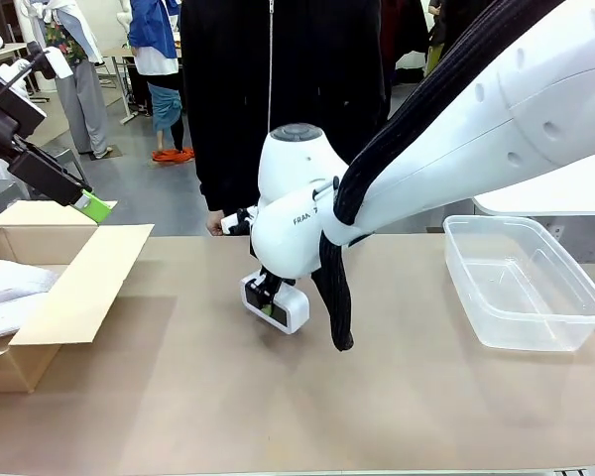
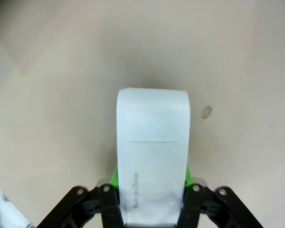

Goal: Separate and place wrapped and unwrapped clocks.
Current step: Pick up the Digital clock indicated by the person.

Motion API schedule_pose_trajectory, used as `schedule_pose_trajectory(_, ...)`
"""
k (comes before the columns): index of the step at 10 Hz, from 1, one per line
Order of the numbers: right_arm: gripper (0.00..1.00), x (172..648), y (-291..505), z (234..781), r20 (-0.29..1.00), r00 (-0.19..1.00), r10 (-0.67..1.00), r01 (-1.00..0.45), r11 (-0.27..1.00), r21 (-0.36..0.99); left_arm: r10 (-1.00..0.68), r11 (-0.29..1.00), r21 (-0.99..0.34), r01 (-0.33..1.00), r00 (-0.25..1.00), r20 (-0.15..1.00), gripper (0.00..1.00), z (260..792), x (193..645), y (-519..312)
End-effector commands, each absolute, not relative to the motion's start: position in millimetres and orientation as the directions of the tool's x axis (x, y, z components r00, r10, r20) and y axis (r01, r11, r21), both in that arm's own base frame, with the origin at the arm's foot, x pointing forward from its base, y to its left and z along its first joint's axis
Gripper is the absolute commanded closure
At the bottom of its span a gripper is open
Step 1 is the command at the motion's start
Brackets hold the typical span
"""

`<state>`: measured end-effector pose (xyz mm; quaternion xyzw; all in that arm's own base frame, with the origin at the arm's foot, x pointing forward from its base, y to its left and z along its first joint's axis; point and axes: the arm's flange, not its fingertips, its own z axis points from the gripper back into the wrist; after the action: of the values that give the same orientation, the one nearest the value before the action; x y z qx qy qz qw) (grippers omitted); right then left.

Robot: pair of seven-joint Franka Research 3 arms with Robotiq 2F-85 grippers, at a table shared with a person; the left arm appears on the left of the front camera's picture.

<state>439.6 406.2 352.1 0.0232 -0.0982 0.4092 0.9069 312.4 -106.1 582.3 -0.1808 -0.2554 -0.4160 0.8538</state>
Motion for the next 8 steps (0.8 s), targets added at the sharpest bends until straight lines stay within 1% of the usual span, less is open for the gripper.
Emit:
schedule_pose_trajectory(1,0.84,428,411,405,0.205,0.675,0.709,-0.696,0.704,-0.142,-0.616,0.591,-0.099,0.801,0.527,0.586,0.0,582,311,-107)
schedule_pose_trajectory(3,0.84,413,411,465,0.263,0.654,0.709,-0.682,0.703,-0.2,-0.616,0.591,-0.099,0.801,0.527,0.586,0.0,582,311,-107)
schedule_pose_trajectory(5,0.84,396,404,509,0.319,0.638,0.701,-0.664,0.711,-0.233,-0.616,0.591,-0.099,0.801,0.527,0.586,0.0,582,311,-107)
schedule_pose_trajectory(7,0.84,389,394,527,0.354,0.632,0.689,-0.65,0.721,-0.242,-0.616,0.591,-0.099,0.801,0.527,0.586,0.0,582,311,-107)
schedule_pose_trajectory(8,0.84,397,395,522,0.352,0.641,0.682,-0.643,0.727,-0.239,-0.616,0.591,-0.099,0.801,0.527,0.586,0.0,582,311,-107)
